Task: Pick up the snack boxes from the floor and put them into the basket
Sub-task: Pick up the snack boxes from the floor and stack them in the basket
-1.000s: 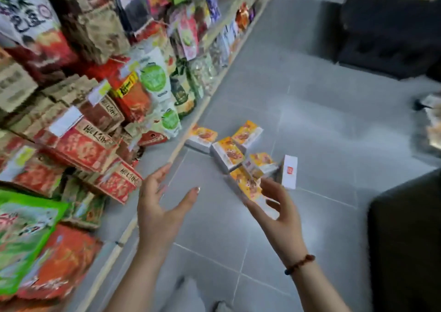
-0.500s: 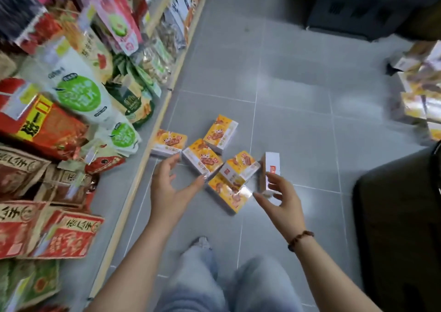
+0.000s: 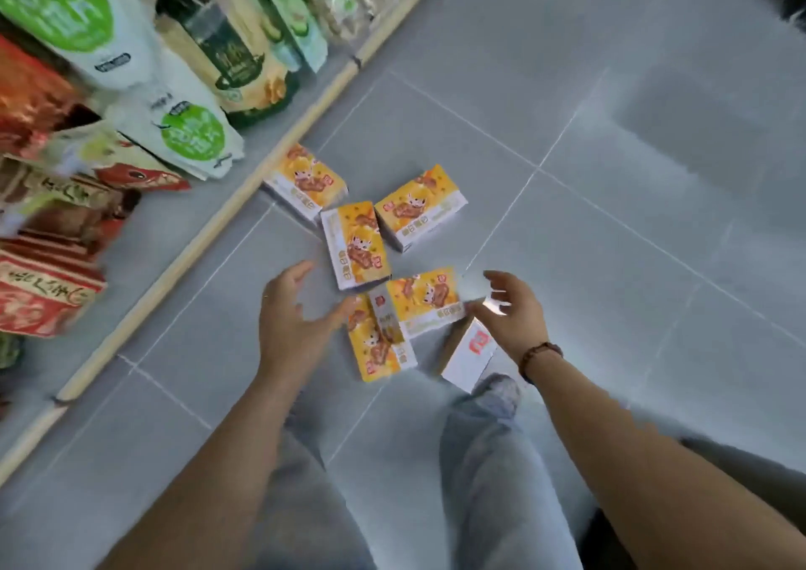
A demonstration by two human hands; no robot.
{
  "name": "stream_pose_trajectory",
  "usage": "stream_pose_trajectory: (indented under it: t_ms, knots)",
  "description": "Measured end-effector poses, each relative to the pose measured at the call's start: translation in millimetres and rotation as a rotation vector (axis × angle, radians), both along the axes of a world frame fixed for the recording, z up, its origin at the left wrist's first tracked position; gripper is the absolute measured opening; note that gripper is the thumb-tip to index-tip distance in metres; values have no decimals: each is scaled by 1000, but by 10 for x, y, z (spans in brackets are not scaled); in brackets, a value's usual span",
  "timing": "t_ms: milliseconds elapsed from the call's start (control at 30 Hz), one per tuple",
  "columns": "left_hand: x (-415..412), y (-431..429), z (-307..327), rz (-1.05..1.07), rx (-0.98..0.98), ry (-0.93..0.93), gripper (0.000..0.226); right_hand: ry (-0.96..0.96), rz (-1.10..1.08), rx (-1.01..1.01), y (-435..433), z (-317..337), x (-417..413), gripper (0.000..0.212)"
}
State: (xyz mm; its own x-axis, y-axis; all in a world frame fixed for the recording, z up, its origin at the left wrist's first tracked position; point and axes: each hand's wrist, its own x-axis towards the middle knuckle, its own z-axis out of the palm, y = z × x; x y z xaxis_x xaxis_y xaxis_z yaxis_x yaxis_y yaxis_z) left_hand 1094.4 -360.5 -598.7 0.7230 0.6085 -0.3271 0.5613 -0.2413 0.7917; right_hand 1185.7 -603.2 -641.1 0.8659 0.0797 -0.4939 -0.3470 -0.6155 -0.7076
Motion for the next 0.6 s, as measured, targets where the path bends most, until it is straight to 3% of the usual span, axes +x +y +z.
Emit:
stream_pose_trajectory:
  t_ms: [300, 600]
  knots:
    - [419, -1117, -1309, 186, -56, 143, 57, 155, 366, -139, -484, -1286, 753, 43]
    - [355, -1181, -2603, 132, 36, 313, 64, 226, 588, -186, -404, -2585, 909, 49]
